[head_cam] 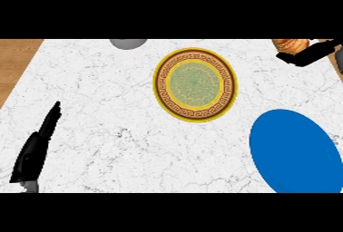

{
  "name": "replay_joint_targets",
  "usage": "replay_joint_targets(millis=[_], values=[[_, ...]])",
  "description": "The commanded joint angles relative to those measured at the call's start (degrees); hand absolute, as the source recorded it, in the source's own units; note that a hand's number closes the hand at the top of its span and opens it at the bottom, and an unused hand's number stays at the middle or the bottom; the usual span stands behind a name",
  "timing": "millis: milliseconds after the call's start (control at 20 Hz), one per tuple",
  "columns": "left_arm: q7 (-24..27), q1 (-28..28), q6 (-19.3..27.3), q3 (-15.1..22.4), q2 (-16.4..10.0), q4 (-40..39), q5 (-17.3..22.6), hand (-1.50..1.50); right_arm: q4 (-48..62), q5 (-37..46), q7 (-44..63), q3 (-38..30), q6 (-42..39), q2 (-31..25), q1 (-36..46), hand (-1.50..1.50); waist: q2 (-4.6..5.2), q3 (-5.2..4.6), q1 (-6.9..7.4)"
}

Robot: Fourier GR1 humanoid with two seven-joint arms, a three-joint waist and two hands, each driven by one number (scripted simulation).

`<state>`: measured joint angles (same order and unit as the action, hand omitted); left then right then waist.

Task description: Pick the croissant from the plate and place it in the plate

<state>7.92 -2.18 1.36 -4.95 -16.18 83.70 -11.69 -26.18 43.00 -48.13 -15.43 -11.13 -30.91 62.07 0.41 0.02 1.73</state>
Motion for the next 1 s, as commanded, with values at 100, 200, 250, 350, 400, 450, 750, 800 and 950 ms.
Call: replay_joint_targets(millis=[100, 200, 250, 350, 400, 450, 750, 800, 950], values=[[-3.1, -3.7, -3.2, -2.4, -3.0, 6.9, 2.1, 0.00, -1.5, -1.1, 5.8, 1.1, -1.1, 6.9, 3.1, 1.50, -0.41, 0.00, -0.38], [-3.5, -1.6, -2.1, -1.6, -1.0, 4.5, 1.6, 0.00, -2.0, -0.4, 10.2, 2.5, -0.6, 11.3, 4.6, 1.50, -0.40, -0.03, -0.73], [-2.1, -0.7, -0.7, -1.2, 0.3, 1.1, 0.4, 0.00, -2.0, -0.4, 10.3, 2.9, 0.1, 12.6, 3.2, 1.50, -0.32, -0.04, -1.01], [-2.4, -1.4, -1.5, -1.3, -0.1, 3.1, 0.8, 0.00, -1.5, 0.4, 12.4, 4.1, -1.6, 13.2, 4.2, 1.50, -0.29, -0.03, -0.82], [-3.1, -2.3, -0.5, -1.2, 0.3, 5.1, 0.3, 0.00, -2.5, 0.2, 17.0, 4.4, -3.7, 14.7, 7.2, 1.50, -0.48, -0.04, -0.85], [-1.0, -0.3, -1.0, -0.9, 0.0, 1.2, -0.4, 0.00, 0.1, 1.7, 16.6, 5.2, 0.0, 16.9, 7.6, 1.50, -0.05, -0.05, -0.34], [-2.5, -1.9, -2.3, -1.4, -0.3, 4.0, 0.5, 0.00, 2.2, 5.4, 22.7, 9.2, 3.4, 24.8, 7.3, 1.50, -0.12, -0.03, -0.23], [-1.5, -0.8, -2.6, -1.5, 0.0, 3.3, 0.9, 0.00, 5.0, 5.0, 19.8, 8.2, 2.9, 22.4, 8.4, 1.50, 0.14, -0.02, 0.10], [-1.4, -2.4, -2.7, -1.2, -0.1, 3.8, -0.1, 0.00, 6.4, 6.5, 21.5, 9.8, 6.2, 26.9, 6.7, 1.50, 0.15, -0.02, 0.17]])
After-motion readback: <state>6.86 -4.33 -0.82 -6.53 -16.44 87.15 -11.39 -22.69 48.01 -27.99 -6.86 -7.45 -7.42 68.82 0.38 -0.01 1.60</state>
